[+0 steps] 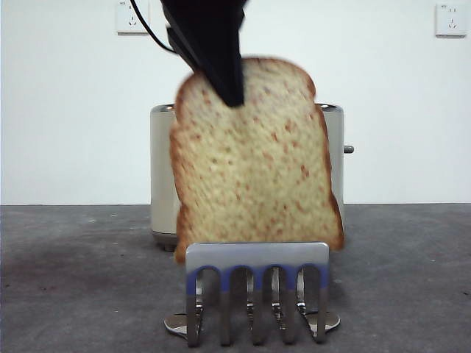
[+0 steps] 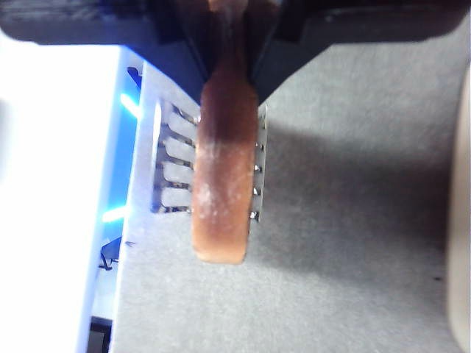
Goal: Pick up a slice of bread from the rack,put the bread on the toaster,press the button
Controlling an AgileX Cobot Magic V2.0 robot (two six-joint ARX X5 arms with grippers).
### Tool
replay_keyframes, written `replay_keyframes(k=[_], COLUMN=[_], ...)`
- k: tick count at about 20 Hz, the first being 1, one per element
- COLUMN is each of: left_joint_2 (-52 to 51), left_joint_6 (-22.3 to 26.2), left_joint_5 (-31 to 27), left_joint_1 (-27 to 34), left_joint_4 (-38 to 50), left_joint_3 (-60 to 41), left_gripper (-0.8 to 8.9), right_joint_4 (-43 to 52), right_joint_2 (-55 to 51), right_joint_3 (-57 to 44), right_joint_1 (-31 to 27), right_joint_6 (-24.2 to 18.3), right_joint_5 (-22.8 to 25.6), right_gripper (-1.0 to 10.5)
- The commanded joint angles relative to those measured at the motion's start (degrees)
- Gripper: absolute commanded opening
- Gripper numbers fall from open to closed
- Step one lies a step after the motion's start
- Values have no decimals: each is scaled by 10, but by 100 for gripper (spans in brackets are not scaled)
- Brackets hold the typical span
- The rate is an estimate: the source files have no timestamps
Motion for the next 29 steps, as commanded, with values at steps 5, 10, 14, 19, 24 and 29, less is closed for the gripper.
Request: replay_keyframes(k=[5, 10, 14, 19, 24, 29], left_joint_2=[-60, -57, -42, 0, 45, 75], left_joint_6=[7, 52, 111, 128, 167, 183], left_joint_5=[3, -74, -115, -115, -115, -80], left_joint_1=[-2, -2, 23, 72, 108, 138], left_joint_4=[-59, -59, -59, -59, -53, -21], left_joint_3=[80, 249, 339, 380, 384, 385], left_gripper=[-9, -11, -14, -14, -14, -14], right_joint_4=[-8, -12, -17, -14, -14, -12], right_joint_2=[1, 7, 14, 24, 33, 33], right_joint_3=[1, 1, 1, 1, 1, 1], right_joint_1=[0, 0, 0, 0, 0, 0], right_joint_6=[-6, -6, -6, -6, -5, -5], right_joint_5=[8, 9, 9, 9, 9, 8], right_gripper=[1, 1, 1, 1, 1, 1])
